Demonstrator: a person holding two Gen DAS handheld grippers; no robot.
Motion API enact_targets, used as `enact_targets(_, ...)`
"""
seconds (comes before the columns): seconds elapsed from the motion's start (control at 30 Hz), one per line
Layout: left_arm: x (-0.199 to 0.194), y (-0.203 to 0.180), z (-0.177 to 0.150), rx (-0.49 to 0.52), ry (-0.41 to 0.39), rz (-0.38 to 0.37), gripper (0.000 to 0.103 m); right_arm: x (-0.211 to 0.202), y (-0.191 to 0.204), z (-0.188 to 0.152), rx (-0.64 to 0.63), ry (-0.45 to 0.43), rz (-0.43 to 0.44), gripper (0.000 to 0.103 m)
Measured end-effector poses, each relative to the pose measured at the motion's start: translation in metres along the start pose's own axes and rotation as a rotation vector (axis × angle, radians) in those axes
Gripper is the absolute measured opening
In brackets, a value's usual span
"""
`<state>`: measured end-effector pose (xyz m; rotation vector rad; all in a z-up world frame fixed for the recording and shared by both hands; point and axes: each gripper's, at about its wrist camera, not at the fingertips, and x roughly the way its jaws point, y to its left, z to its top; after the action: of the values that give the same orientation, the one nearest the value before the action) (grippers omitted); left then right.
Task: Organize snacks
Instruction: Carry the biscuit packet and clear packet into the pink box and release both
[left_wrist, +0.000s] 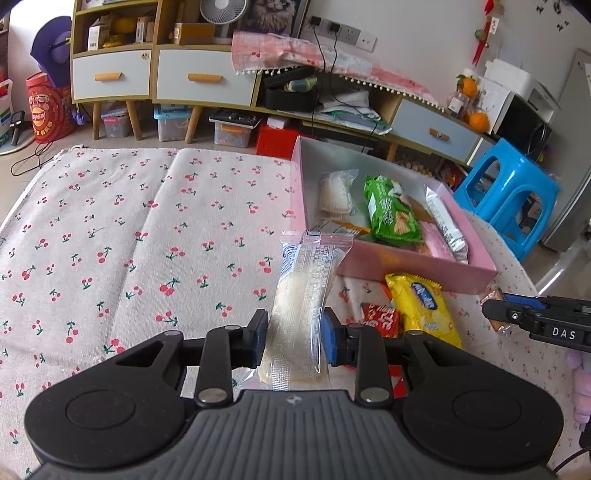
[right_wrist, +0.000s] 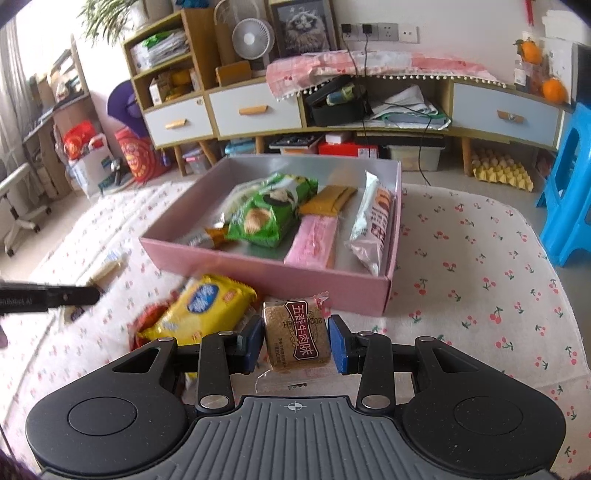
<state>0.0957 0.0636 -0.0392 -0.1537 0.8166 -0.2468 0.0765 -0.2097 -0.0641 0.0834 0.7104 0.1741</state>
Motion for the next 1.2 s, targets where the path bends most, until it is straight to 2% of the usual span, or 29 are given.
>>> enact_targets(0.3,0.000,-0.011,0.009,-0.041,-0.021,-0.024,0.028,-0.001,0.005,0.020,0.094,-0.034,0.022,0.037)
enact_targets(0.6,0.009,-0.020,0.025,-0.066,-0.024,-0.042,0.027,0.010,0.000,0.043,0.200,-0.019,0.077,0.037)
enact_targets(0.93,0.044,-0.034,0.057,-0.029,-0.046,-0.033,0.028,0.043,-0.008,0.060,0.255,-0.007,0.104,0.037)
enact_targets(1.13,0.072,-0.049,0.066,0.067,-0.035,-0.011,0.028,0.063,-0.011,0.058,0.254,0.018,0.112,0.037)
enact_targets(1.2,0.081,-0.053,0.067,0.090,-0.029,-0.003,0.028,0.068,-0.012,0.057,0.255,0.028,0.108,0.034)
